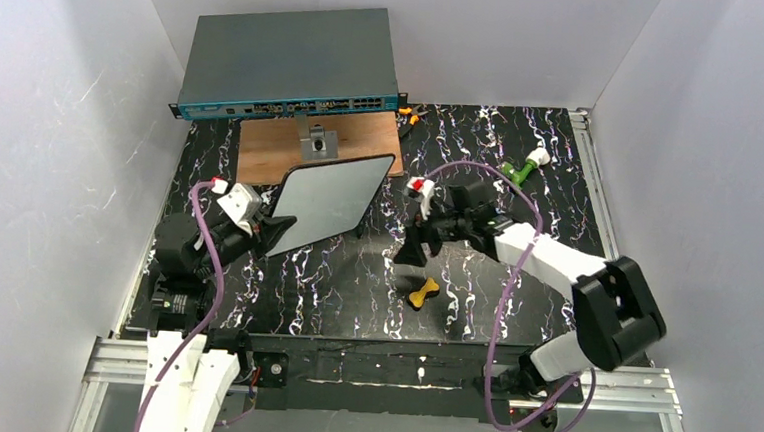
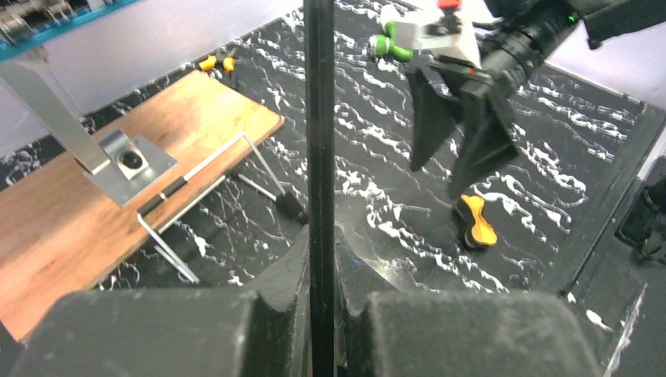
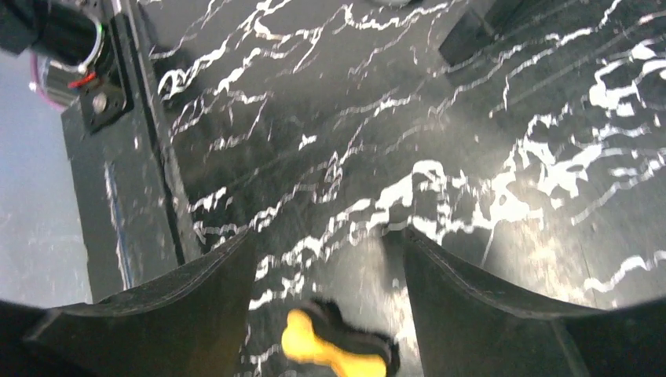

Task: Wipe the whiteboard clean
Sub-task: Adjust the whiteboard, then move the whiteboard stand to the center of the board.

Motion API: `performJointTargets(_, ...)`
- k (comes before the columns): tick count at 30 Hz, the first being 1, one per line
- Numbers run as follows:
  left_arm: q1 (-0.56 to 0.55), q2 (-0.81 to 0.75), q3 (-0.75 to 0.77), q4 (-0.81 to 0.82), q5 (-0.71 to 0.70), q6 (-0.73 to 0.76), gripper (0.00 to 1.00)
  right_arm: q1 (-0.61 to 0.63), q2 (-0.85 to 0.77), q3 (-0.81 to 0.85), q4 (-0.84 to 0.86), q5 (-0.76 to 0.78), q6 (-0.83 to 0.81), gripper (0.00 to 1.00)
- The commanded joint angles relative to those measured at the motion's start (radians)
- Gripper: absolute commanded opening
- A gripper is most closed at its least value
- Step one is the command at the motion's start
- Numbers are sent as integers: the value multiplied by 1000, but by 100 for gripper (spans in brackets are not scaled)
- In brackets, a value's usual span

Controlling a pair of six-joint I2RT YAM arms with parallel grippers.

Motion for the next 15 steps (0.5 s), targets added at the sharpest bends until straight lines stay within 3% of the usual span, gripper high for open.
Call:
performJointTargets(1, -46, -33, 85, -153, 21, 106, 0, 89, 128, 80, 219, 160, 229, 74)
performJointTargets(7, -50, -96, 165, -142, -40, 39, 0, 164, 258, 149, 325, 303, 362, 74)
performJointTargets(10, -50, -125, 240, -203, -166, 70, 0, 164, 312, 182, 357, 358, 487, 72)
performJointTargets(15, -59, -170, 282, -294, -362, 137, 0, 165, 342, 176, 412, 379, 531, 70)
